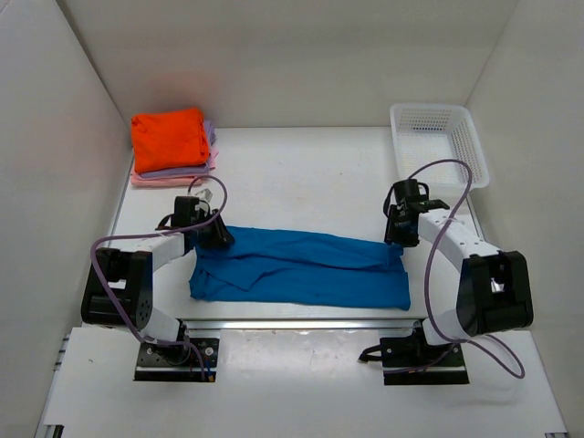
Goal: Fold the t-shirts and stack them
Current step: Fold the other side of the tshirt into a rectangle, then rotate the tshirt 90 degrees
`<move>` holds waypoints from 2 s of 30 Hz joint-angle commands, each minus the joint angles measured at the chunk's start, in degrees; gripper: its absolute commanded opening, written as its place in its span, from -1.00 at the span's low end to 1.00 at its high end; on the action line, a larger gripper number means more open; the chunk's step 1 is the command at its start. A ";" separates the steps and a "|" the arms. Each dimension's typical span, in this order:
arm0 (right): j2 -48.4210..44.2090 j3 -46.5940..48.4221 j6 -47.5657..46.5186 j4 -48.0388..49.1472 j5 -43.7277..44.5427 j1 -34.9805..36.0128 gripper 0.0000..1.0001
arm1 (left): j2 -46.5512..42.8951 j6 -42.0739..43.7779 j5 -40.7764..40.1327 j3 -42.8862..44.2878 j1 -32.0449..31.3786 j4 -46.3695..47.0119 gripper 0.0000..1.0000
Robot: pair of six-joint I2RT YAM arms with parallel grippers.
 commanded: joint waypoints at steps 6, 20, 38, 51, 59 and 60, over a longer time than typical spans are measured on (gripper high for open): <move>-4.84 -1.27 -1.29 1.82 -2.26 -4.33 -0.34 | -1.69 0.11 1.73 -1.95 -0.29 1.70 -0.15; -2.38 -4.70 -0.68 7.09 -15.44 -9.43 -1.00 | -1.96 0.37 1.90 -2.39 0.59 1.08 -0.17; 5.78 5.74 -4.72 13.70 -26.28 -17.96 -0.86 | -4.41 1.43 -0.82 -1.68 2.35 -2.69 -0.17; -0.36 8.04 -10.61 8.94 -20.61 -13.83 -0.58 | -13.73 2.04 -2.40 -0.80 -0.02 -9.28 -0.13; 11.31 7.95 -9.65 8.24 -24.78 -6.80 -0.82 | -11.90 -1.74 -8.46 -7.57 -5.37 -5.34 -0.12; 12.63 7.43 -9.04 8.24 -24.51 -6.36 -0.94 | -9.71 -1.91 -8.64 -6.88 -5.82 -4.81 -0.12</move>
